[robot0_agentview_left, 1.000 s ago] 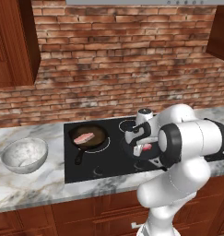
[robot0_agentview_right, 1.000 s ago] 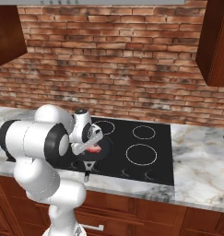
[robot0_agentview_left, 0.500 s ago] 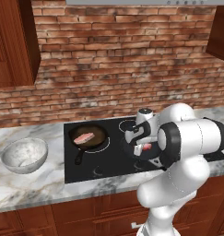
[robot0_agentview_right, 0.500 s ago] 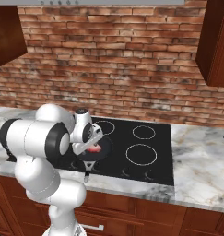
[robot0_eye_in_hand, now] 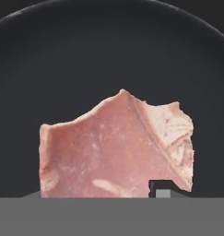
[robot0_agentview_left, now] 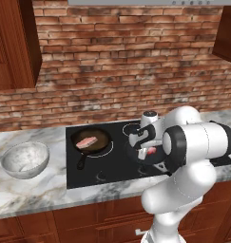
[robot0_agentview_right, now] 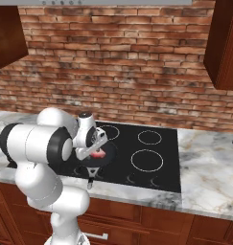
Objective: Place one of the steaks on the plate and the other in the bowl. Then place the bowl in the fridge.
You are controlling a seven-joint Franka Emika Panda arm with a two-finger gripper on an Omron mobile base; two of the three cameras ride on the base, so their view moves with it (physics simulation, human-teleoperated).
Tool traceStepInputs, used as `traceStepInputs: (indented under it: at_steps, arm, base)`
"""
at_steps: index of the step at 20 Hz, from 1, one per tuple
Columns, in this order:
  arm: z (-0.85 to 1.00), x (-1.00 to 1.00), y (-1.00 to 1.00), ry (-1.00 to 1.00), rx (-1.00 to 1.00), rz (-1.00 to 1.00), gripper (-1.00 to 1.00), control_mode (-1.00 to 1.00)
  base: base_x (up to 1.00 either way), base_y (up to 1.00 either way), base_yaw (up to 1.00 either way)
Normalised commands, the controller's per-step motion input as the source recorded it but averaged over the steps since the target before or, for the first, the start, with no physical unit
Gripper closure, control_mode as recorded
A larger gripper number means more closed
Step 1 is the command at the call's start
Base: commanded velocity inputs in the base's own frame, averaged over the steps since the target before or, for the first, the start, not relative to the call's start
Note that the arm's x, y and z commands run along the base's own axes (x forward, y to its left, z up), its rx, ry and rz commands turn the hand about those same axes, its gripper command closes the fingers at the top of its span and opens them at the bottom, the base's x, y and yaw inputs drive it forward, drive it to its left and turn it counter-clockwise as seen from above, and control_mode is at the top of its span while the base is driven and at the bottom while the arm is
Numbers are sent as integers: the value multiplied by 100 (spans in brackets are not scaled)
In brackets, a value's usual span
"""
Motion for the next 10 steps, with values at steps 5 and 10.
traceStepInputs:
  at_steps: [5, 10]
  arm:
    - [0, 0, 0, 0, 0, 0, 100, -100]
    - [5, -3, 0, -5, 0, 0, 100, -100]
  base:
    - [0, 0, 0]
    - [0, 0, 0]
